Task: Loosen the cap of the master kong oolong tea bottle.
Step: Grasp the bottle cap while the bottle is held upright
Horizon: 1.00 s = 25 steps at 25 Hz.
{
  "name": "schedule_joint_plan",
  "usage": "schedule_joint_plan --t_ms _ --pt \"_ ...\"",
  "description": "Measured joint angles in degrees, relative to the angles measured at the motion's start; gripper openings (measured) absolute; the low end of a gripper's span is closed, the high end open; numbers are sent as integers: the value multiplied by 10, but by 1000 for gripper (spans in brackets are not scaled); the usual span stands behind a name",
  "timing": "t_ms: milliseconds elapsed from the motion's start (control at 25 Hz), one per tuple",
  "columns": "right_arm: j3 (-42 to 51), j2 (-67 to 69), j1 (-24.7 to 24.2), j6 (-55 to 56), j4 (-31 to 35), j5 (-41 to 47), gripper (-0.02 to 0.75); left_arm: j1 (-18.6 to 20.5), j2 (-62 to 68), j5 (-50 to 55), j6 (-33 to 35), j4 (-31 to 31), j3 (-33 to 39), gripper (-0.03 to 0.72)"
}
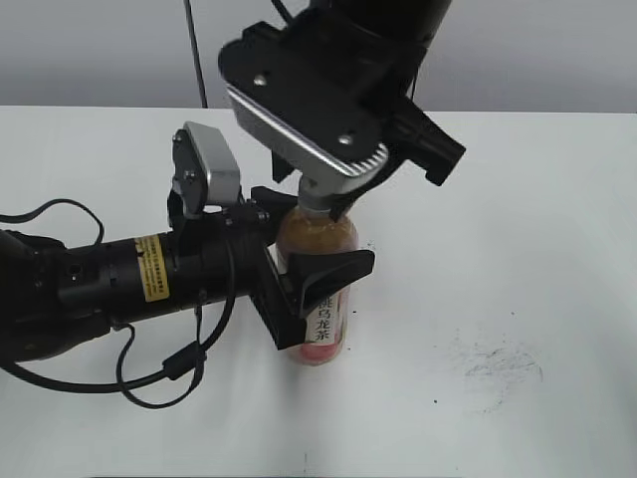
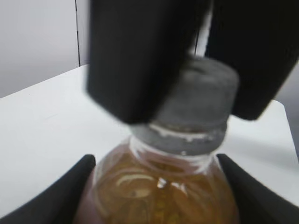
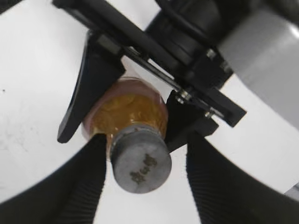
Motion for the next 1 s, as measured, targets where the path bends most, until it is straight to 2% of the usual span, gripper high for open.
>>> schedule_joint_plan --t_ms 120,200,280,400,560,800,1000 --pt "0 0 -1 150 0 0 571 0 0 -2 3 4 0 448" --pt "0 0 -1 259 0 0 622 0 0 -2 3 4 0 448" --pt "0 0 -1 408 0 0 615 0 0 -2 3 4 0 448" --pt "0 0 -1 592 0 0 557 0 0 -2 3 4 0 448" --pt "0 0 -1 811 -1 0 536 0 0 -2 3 5 0 448" --pt "0 0 -1 1087 -8 0 533 0 0 -3 3 4 0 448" --pt "0 0 -1 1215 -47 0 513 0 0 -3 3 1 0 448"
